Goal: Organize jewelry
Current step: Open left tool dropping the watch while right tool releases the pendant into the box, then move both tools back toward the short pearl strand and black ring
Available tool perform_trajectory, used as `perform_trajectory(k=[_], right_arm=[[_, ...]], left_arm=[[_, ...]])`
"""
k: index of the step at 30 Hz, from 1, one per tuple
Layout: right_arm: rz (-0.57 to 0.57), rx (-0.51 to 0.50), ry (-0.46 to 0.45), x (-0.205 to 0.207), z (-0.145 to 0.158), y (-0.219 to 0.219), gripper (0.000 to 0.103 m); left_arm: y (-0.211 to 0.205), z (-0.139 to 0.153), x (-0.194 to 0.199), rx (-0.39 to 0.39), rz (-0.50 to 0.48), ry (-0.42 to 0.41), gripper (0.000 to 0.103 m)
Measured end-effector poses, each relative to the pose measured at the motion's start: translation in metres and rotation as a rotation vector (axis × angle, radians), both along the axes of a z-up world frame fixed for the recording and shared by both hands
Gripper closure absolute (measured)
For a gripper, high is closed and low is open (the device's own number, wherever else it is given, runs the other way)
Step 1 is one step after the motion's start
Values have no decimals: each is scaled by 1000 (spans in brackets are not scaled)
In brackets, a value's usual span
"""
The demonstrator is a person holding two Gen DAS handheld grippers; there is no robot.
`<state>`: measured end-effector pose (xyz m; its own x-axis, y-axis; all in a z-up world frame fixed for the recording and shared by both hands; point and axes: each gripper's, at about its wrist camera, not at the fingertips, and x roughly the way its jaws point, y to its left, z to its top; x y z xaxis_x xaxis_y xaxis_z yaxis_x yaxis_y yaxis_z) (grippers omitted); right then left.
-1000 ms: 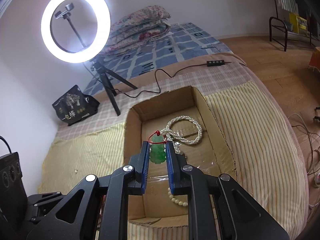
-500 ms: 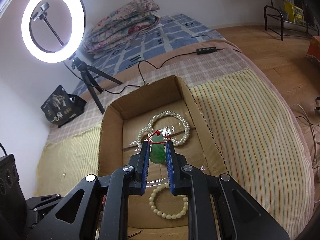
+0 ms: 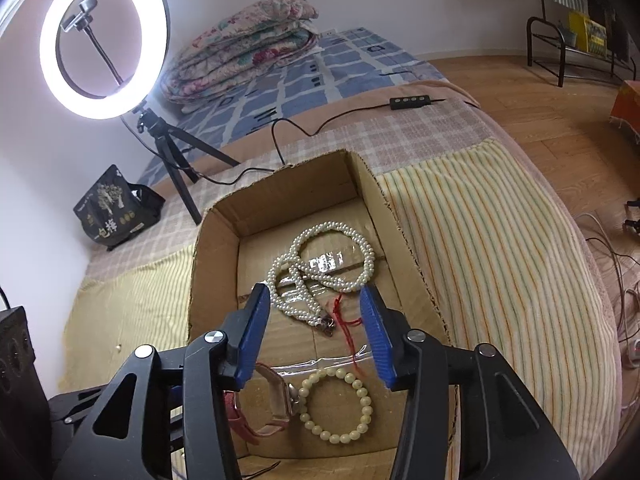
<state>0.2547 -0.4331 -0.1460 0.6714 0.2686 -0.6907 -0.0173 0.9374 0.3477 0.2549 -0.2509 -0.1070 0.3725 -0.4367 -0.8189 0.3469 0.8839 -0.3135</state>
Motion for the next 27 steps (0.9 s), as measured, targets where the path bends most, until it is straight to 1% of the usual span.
perform_trajectory(k=[7,16,20,23,27], right_arm=[[-13,-7,-17,-7,11,1,56],[-6,-29,-58,-25,34,8,55],[15,-43,-83,-38,44,15,54],[38,-67,-107,-48,51,25,47],[86,-96,-130,-62,54,42,47]], left_arm=[[8,10,-6,1,3,-15,76],[34,31,-19,1,26,-58,76],[53,41,-26,17,39,-91,76],[71,44,-28,32,56,-106,76],[101,46,-29,51,91,-122,76]])
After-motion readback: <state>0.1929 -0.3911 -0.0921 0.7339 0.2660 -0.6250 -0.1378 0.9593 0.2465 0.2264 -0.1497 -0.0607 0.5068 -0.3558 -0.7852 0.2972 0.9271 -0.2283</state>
